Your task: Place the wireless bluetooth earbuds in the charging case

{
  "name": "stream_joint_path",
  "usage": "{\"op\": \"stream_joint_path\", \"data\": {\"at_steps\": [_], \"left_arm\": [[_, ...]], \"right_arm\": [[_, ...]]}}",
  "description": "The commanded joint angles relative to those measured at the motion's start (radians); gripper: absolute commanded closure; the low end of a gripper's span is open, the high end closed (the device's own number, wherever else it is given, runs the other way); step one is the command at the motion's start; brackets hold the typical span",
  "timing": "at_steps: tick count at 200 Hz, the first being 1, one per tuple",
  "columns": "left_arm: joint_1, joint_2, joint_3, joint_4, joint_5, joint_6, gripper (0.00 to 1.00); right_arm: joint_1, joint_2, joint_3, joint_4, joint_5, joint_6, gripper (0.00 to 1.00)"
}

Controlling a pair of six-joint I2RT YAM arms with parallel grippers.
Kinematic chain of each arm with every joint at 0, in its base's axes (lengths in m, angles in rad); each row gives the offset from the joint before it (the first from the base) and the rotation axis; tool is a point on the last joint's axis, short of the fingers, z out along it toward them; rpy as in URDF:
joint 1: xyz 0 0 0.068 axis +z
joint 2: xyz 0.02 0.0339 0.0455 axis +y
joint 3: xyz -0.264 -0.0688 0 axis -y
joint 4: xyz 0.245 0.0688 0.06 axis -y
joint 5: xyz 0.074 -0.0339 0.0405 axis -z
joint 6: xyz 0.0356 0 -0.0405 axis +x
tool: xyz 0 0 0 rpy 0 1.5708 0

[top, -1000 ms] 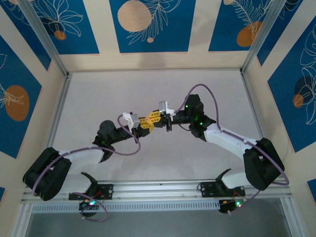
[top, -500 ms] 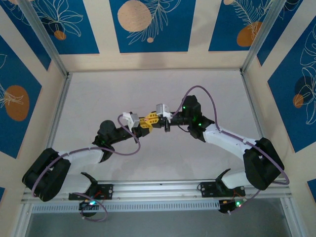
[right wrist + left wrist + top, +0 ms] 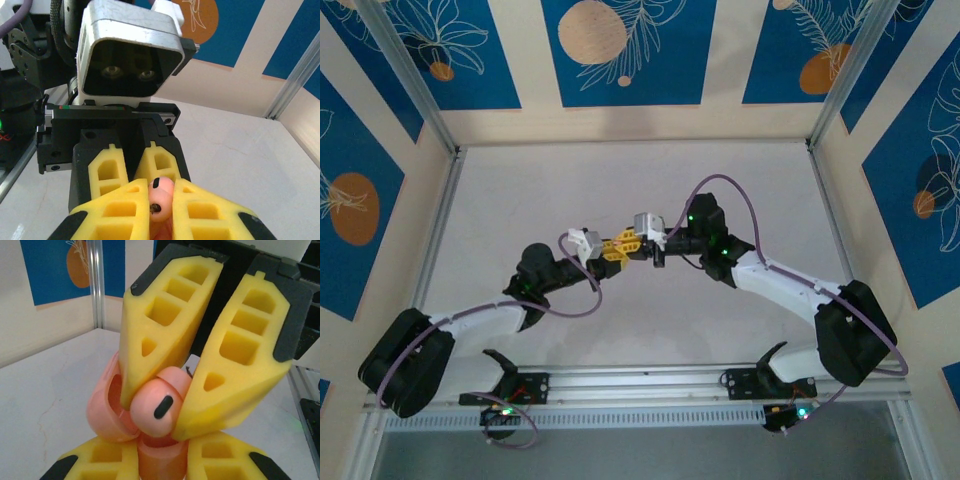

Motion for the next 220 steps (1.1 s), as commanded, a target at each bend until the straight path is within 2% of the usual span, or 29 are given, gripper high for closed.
{"op": "stream_joint_path", "data": {"at_steps": [1, 40, 81, 117, 152, 181, 220], "left_arm": [[-0.015, -0.052, 0.016, 0.007, -0.047, 0.091, 0.81], [-0.014, -0.082, -0.006, -0.125, -0.169, 0.147, 0.81], [-0.013, -0.133, -0.028, -0.214, -0.236, 0.171, 0.81], [-0.013, -0.162, -0.035, -0.286, -0.286, 0.179, 0.81], [-0.013, -0.194, -0.044, -0.322, -0.324, 0.176, 0.81], [-0.013, -0.214, -0.043, -0.351, -0.329, 0.176, 0.81], [-0.013, -0.233, -0.043, -0.370, -0.344, 0.177, 0.81]], "right_arm": [[-0.044, -0.026, -0.029, -0.026, -0.029, 0.092, 0.87], [-0.067, -0.075, -0.011, -0.110, -0.079, 0.203, 0.87], [-0.082, -0.124, -0.047, -0.220, -0.035, 0.357, 0.87], [-0.105, -0.127, -0.103, -0.320, 0.105, 0.626, 0.88], [-0.105, -0.134, -0.208, -0.417, 0.251, 0.793, 0.88], [-0.102, -0.142, -0.291, -0.437, 0.344, 0.871, 0.88], [-0.087, -0.142, -0.339, -0.498, 0.444, 0.894, 0.88]]}}
